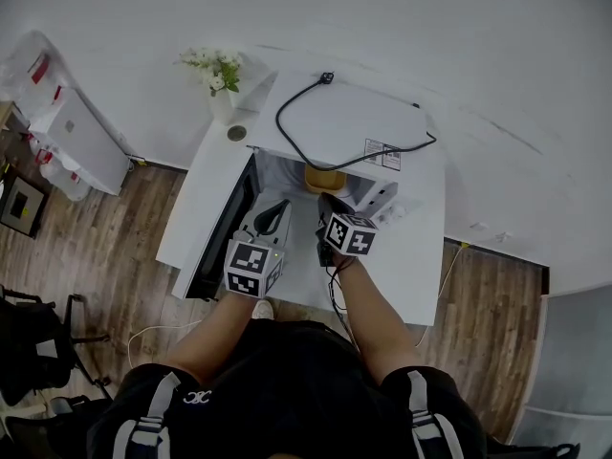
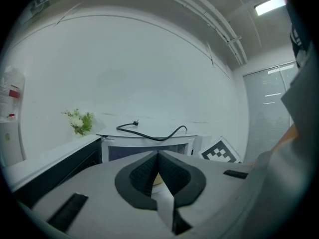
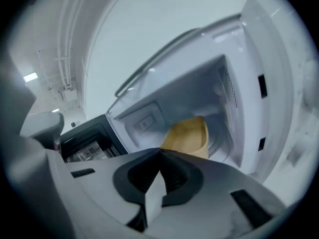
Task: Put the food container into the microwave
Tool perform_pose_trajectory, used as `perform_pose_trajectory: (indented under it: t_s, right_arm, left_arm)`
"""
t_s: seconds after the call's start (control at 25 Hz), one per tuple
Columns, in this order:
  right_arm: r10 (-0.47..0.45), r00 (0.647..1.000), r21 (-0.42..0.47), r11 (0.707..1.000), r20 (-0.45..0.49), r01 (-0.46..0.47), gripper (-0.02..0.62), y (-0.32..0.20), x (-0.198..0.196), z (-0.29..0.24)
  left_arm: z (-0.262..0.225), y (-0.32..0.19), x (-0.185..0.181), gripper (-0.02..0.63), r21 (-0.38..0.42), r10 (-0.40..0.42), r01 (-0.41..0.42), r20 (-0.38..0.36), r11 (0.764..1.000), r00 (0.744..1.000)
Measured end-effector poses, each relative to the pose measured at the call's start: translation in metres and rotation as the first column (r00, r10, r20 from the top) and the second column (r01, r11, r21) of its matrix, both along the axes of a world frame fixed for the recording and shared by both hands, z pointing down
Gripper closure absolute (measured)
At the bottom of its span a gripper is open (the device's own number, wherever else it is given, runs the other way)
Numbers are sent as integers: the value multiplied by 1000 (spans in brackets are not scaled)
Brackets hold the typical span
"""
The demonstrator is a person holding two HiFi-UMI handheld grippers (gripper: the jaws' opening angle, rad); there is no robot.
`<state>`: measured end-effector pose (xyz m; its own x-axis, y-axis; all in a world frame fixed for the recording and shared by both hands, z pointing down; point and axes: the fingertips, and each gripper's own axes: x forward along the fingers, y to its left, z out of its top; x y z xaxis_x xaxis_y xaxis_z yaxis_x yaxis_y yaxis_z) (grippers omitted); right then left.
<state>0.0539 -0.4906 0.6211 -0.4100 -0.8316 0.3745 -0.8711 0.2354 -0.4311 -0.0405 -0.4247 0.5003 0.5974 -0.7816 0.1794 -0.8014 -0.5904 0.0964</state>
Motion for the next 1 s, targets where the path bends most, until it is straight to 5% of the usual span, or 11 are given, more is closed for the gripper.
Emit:
perform_pose_trajectory:
  t_s: [0.48,0.76,1.0]
  right_arm:
    - [86,984,339,940,-159,-27,598,75,43,-107]
    - [151,963,444,895,-223,-38,598,103,58,-152]
    - [188,952,443,894,-240,-65,598,113,60,-145]
  left_arm:
    - [-5,7,26,605,12,58,-58,-10,998,998]
    - [-3,13,43,605,10,98,-98,-6,995,995]
    - [-2,15,49,605,9,114,-114,0,993,993]
